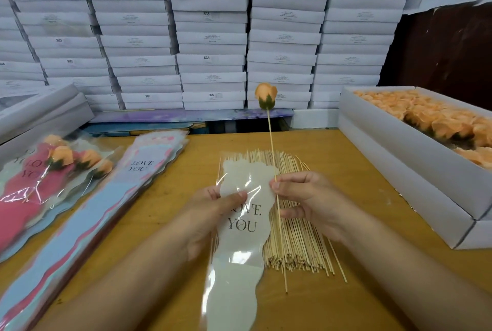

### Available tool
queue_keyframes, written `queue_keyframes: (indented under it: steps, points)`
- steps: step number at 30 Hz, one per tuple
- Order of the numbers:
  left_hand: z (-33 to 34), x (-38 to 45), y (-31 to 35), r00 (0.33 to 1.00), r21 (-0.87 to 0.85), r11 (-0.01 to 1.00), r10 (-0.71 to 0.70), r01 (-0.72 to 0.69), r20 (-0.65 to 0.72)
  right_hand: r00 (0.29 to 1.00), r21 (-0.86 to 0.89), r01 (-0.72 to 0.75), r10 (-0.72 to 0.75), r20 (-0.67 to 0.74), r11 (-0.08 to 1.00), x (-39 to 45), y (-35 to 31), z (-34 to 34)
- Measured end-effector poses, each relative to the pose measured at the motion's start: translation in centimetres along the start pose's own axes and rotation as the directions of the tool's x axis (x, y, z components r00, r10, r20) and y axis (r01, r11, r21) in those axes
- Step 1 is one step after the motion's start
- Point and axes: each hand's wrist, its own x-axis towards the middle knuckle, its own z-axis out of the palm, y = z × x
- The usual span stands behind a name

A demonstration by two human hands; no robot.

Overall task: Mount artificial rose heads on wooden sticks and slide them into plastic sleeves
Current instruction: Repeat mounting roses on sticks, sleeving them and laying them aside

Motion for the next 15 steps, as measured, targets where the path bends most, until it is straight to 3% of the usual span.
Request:
queue_keyframes:
  steps: [15]
  points:
    - [-0.42,-0.66,-0.06,0.974,-0.061,0.997,-0.025,0.04,0.223,0.999,0.01,0.035,-0.035,-0.039,0.999,-0.19,0.17,0.72]
